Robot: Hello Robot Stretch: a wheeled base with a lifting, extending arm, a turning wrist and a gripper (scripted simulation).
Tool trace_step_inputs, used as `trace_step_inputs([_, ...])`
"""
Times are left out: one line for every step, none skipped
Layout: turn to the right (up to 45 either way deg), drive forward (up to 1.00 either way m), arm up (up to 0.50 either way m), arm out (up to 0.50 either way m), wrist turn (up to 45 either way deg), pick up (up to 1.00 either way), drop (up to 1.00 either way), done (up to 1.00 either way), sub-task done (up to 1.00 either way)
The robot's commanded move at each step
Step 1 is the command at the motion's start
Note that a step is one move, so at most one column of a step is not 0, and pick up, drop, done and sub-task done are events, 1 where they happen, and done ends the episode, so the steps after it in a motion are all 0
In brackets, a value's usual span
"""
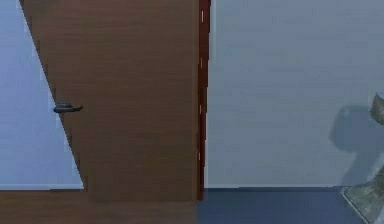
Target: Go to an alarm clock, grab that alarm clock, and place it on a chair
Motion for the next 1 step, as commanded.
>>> trace_step_inputs([45.0,0.00,0.00,0.00,0.0,0.00,0.00,0.00,0.00])
